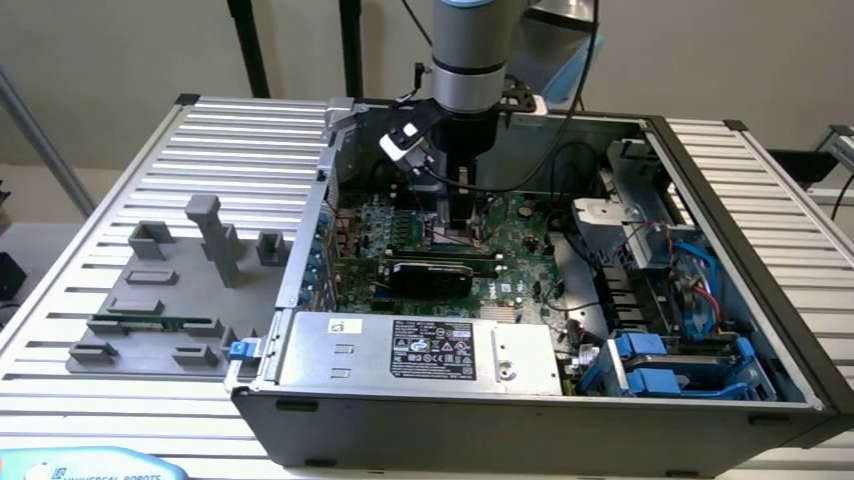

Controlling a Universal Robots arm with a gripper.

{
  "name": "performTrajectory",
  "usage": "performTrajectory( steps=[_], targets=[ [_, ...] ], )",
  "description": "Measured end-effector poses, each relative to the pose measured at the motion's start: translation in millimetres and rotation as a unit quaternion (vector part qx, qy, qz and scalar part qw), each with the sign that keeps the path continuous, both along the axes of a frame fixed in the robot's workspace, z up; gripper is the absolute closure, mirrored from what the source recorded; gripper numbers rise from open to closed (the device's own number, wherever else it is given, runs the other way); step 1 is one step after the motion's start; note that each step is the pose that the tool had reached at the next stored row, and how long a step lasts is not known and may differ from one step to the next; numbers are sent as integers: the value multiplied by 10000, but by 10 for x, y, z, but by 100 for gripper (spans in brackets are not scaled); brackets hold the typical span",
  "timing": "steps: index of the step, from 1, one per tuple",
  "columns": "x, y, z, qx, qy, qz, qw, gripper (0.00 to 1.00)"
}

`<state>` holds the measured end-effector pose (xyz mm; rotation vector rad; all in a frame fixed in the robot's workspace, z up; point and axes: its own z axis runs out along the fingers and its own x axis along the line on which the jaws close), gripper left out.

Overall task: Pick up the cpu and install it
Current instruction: 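Place the cpu into insertion slot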

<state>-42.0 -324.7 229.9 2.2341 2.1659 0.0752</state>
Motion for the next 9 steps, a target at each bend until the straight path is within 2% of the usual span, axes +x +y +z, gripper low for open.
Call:
performTrajectory(
  steps=[9],
  targets=[
    [-4, 5, -163, 0, 0, -1, 10000, 45]
  ],
)
